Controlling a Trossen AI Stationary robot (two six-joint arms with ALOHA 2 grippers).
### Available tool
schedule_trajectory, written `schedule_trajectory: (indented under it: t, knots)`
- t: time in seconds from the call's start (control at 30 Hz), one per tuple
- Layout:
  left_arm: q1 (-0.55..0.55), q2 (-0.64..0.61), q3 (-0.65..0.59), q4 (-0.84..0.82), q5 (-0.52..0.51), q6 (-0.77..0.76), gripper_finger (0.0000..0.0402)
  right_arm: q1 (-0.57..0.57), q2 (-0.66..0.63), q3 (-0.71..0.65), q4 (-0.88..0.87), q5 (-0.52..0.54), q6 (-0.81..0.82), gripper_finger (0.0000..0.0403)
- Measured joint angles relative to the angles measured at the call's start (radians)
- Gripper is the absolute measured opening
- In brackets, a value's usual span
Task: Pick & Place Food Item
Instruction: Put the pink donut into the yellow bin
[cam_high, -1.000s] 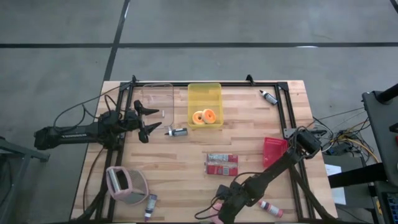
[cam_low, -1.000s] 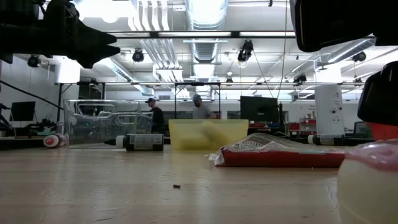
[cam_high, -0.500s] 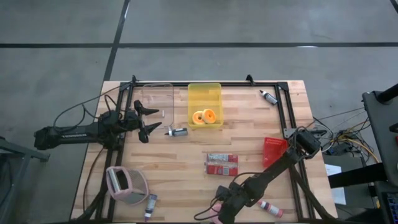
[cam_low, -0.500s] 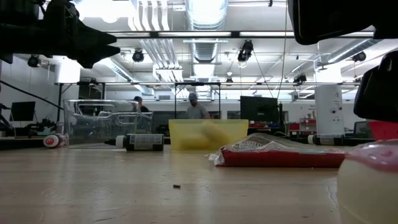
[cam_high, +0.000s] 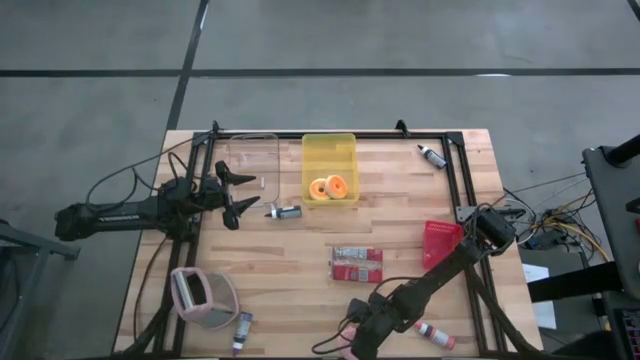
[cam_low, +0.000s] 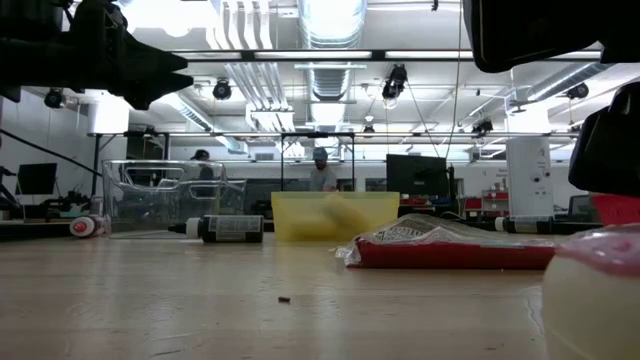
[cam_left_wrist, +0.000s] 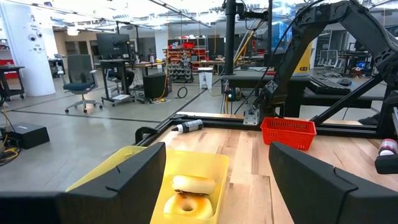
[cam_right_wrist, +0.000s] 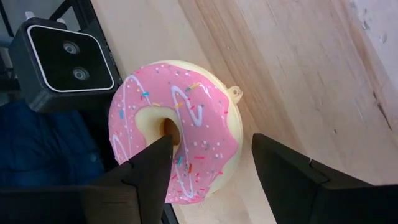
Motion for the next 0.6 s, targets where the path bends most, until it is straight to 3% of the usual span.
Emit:
schedule_trajectory:
  t: [0.6]
  knots:
    - [0.000, 0.000, 0.000, 0.000, 0.000, 0.000, 0.0290, 0.000, 0.000, 0.000, -0.022, 0.000, 0.006, 0.0214]
